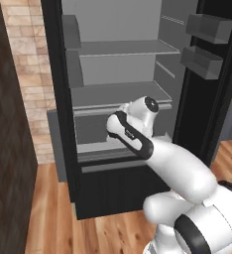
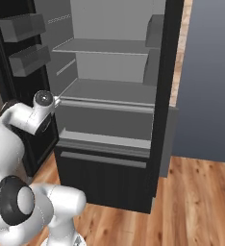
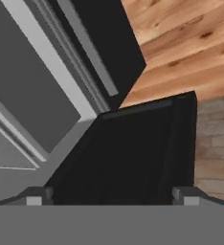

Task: Place one of the steaks on the plate and the other in the bowl. Then place the bowl in the fridge.

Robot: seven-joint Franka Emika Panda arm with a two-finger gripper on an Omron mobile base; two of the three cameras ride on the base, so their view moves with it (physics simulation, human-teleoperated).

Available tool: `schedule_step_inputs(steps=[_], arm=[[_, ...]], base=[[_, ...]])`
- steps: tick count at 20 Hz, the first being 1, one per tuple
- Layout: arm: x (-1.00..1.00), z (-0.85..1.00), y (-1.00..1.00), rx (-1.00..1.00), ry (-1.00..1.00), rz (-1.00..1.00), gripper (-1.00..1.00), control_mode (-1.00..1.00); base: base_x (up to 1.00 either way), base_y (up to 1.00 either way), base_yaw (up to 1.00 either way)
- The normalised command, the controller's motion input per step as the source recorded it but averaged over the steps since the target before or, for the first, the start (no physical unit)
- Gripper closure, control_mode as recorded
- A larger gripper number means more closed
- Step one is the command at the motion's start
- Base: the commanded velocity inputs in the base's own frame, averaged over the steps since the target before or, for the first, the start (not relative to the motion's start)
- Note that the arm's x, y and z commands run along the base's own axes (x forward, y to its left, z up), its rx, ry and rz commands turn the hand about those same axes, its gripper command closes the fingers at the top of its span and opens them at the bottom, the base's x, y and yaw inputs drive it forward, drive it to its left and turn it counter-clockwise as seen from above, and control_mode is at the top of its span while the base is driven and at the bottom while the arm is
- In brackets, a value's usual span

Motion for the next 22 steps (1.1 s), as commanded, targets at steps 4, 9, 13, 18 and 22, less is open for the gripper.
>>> schedule_step_inputs(steps=[4, 9, 13, 18, 22], arm=[[0.00, 0.00, -0.91, -0.37, -0.24, 0.49, -1.00, -1.00], [0.45, -0.04, -0.72, -0.42, -0.17, 0.50, -1.00, -1.00], [0.62, 0.00, -0.07, -0.30, -0.35, 0.41, -1.00, -1.00], [-0.05, -0.07, -0.11, -0.53, -0.32, 0.42, -1.00, -1.00], [-0.10, -0.08, -0.35, -0.65, -0.29, 0.45, -1.00, -1.00]], base=[[0.00, 0.00, 0.00], [0.00, 0.00, 0.00], [0.00, 0.00, 0.00], [0.00, 0.00, 0.00], [0.00, 0.00, 0.00]])
